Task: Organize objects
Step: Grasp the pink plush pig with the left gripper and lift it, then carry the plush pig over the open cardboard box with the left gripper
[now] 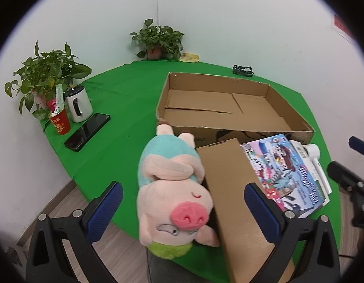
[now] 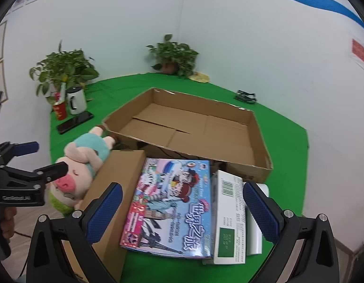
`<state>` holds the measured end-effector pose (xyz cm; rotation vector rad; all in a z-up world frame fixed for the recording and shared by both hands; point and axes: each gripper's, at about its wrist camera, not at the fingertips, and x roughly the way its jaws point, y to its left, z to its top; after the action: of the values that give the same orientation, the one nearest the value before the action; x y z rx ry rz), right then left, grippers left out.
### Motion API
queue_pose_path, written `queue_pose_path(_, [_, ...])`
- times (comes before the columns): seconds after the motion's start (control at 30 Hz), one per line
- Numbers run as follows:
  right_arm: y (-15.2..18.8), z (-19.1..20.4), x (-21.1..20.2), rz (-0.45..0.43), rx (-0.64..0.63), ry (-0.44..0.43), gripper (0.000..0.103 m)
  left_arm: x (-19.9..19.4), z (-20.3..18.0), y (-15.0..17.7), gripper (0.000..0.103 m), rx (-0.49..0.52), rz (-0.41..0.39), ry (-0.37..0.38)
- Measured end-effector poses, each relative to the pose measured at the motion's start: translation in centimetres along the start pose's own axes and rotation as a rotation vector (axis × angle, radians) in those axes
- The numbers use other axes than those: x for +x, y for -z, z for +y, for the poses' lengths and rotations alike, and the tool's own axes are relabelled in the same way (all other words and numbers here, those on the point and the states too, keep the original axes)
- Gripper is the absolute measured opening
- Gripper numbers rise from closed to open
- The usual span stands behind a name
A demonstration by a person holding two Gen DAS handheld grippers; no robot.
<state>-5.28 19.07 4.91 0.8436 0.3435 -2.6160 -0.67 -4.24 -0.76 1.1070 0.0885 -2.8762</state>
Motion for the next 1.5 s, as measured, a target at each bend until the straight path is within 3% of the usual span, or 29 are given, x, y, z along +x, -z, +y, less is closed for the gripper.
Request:
queue_pose_path(0.17, [-2.5,-0.7,0.3,0.025,-0.035,-0.164,0.103,0.7,1.2,-0.1,0.102,0.01,0.028,0.011])
queue_pose_path(0.33, [-5.2,-2.1,1.6,0.059,0.046,-0.303,0.103,2.2,3.0,0.4,0.102,-0.052,0.081,0.069])
queue_pose_path(0.53, [-7.2,0.0,5.1,0.144,0.07,-0.444,0.103,5.2,4.2,2.3,0.102,-0.113,0.173,0.125])
queue_pose_path(0.67, [-7.5,2.4,8.1,0.213,0.048,-0.49,0.101,6.6,4.7,3.2,0.098,-0.167,0.201,0.199])
queue_pose_path(1.03, [-9.3,6.0,13.5,0.377,-0.064,-0.543,0.093,7.0,5.0,3.8,0.088,-0.174,0.207,0.216])
queue_pose_path(1.27, [-7.7,10.4,16.8,0.421,0.021,-0.664,0.093,7.2,6.5,4.0,0.082,-0.219,0.213,0.274])
queue_pose_path(1.5, [-7.1,14.4,20.0,0.467,0.018,-0.628,0.091,7.3,8.1,4.1,0.081,-0.239,0.227,0.324])
